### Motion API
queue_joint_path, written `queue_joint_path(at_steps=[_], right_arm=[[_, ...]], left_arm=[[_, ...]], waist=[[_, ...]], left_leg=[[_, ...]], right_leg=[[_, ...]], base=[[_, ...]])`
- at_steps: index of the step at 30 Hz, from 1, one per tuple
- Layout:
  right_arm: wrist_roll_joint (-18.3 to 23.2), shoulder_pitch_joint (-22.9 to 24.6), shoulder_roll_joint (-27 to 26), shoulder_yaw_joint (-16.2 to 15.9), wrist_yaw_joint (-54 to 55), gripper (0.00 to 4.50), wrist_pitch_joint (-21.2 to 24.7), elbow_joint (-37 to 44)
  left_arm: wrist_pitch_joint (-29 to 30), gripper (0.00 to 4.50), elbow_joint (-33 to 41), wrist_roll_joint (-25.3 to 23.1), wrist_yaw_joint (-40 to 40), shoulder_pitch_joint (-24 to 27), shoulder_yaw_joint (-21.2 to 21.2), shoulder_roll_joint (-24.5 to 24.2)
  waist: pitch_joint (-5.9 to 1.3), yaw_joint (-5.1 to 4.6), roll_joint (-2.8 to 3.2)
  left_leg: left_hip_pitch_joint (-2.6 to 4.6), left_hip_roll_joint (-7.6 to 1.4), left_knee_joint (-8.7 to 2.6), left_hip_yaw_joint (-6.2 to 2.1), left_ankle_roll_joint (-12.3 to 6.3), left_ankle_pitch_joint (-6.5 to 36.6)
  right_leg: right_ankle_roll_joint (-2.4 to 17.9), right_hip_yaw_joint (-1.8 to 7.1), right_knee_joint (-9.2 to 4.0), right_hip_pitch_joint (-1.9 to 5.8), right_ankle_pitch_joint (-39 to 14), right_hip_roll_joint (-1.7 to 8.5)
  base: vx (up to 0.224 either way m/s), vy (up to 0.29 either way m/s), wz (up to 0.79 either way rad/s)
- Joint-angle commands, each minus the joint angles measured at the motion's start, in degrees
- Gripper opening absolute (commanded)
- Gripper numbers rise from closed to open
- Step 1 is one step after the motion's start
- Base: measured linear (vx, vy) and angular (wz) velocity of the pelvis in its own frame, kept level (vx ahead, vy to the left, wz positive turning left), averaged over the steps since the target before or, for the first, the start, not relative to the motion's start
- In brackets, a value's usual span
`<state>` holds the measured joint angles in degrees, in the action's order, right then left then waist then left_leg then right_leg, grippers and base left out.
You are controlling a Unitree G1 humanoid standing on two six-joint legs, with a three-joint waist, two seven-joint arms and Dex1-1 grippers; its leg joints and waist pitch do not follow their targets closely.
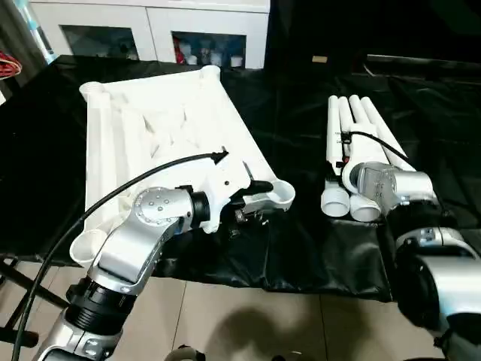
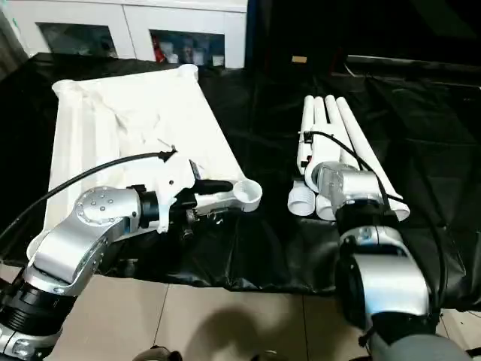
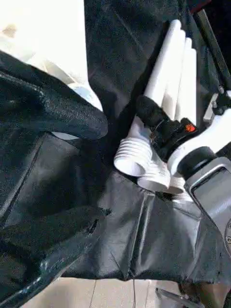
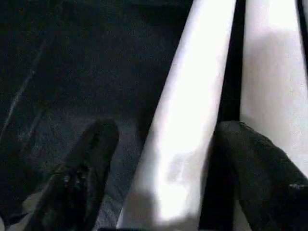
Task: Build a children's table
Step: Pick table leg
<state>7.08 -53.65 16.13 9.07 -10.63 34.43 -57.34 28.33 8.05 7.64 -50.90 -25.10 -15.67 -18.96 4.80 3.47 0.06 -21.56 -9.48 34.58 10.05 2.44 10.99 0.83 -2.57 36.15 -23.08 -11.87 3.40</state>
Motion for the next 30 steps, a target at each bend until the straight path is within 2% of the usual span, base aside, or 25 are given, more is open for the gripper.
queue_joint_path(at_steps=[1, 3, 6, 9, 10, 13, 15, 23, 27, 30], right_arm=[[-0.4, -1.2, 0.8, -0.4, -0.7, 3.23, 0.4, -1.6], [-0.7, -1.8, 1.0, -0.6, -0.9, 3.2, 0.4, -2.8], [0.0, -3.3, 1.3, 0.4, -1.7, 2.81, 1.7, -5.8], [0.2, -3.7, 1.5, 0.7, -1.9, 2.71, 2.1, -6.7], [0.6, -3.9, 1.6, 1.3, -1.9, 2.46, 2.5, -7.5], [0.9, -4.1, 1.8, 1.8, -1.9, 2.37, 2.8, -8.2], [1.2, -4.2, 1.9, 2.3, -1.8, 2.05, 2.7, -8.9], [3.0, -4.4, 2.5, 5.3, -0.8, 1.88, 1.0, -11.0], [6.4, -4.5, 2.7, 8.8, -1.8, 1.87, -0.7, -10.8], [8.0, -4.0, 2.8, 10.4, -4.3, 1.86, -3.4, -9.7]], left_arm=[[0.3, 2.58, 1.4, 0.3, 0.3, -0.1, -0.3, -0.4], [0.5, 2.58, 1.5, 0.4, 0.5, -0.2, -0.4, -0.4], [0.8, 2.58, 1.7, 0.6, 0.8, -0.2, -0.5, -0.5], [0.8, 2.58, 1.6, 0.5, 1.0, -0.2, -0.5, -0.4], [0.8, 2.58, 1.5, 0.5, 1.0, -0.2, -0.5, -0.4], [0.9, 2.58, 1.5, 0.5, 1.1, -0.1, -0.5, -0.4], [1.0, 2.58, 1.6, 0.6, 1.1, -0.1, -0.5, -0.4], [-1.2, 2.58, -0.3, -0.6, 3.7, -1.0, 0.2, 0.8], [-0.7, 2.58, -0.5, -0.2, 3.6, -1.4, 0.2, 0.8], [-0.4, 2.96, -0.8, 0.0, 4.9, -1.9, 1.0, 1.4]], waist=[[-4.24, 0.06, -0.84], [-4.27, 0.0, -0.89], [-4.18, -0.03, -0.9], [-4.13, -0.03, -0.96], [-4.13, -0.01, -0.98], [-4.09, 0.03, -1.03], [-4.08, 0.02, -0.97], [-4.34, 0.13, -1.05], [-4.61, 0.19, -1.11], [-4.74, 0.21, -1.15]], left_leg=[[0.48, -2.98, -3.29, -0.54, -3.89, 1.3], [0.42, -2.95, -3.26, -0.53, -4.13, 1.1], [0.45, -3.0, -3.26, -0.53, -4.27, 1.4], [0.46, -3.05, -3.26, -0.52, -4.34, 1.5], [0.47, -3.04, -3.24, -0.48, -4.38, 1.5], [0.44, -3.05, -3.25, -0.49, -4.36, 1.6], [0.47, -3.09, -3.27, -0.5, -4.23, 1.9], [0.41, -3.06, -3.15, -0.49, -4.3, 1.6], [0.43, -3.08, -3.05, -0.45, -4.36, 1.5], [0.28, -3.1, -2.89, -0.42, -5.12, 0.7]], right_leg=[[17.1, 2.71, -3.11, 3.5, 1.7, 4.41], [17.3, 2.67, -3.07, 3.54, 1.9, 4.42], [17.5, 2.67, -3.11, 3.47, 1.0, 4.46], [17.4, 2.64, -3.11, 3.41, 0.9, 4.42], [17.4, 2.69, -3.12, 3.42, 1.0, 4.46], [17.4, 2.67, -3.12, 3.44, 0.8, 4.47], [17.5, 2.63, -3.17, 3.38, 0.3, 4.52], [17.6, 2.58, -3.12, 3.51, 0.9, 4.55], [17.6, 2.55, -2.99, 3.53, 1.3, 4.51], [18.0, 2.54, -2.82, 3.6, 3.1, 4.57]], base=[[0.0, 0.0, 0.0], [0.0, 0.0, 0.0], [0.0, 0.0, 0.0], [0.0, 0.0, 0.0], [0.0, 0.0, 0.0], [0.0, 0.0, 0.0], [0.0, 0.0, 0.0], [0.0, 0.0, 0.0], [0.0, 0.0, 0.0], [0.0, 0.0, 0.0]])
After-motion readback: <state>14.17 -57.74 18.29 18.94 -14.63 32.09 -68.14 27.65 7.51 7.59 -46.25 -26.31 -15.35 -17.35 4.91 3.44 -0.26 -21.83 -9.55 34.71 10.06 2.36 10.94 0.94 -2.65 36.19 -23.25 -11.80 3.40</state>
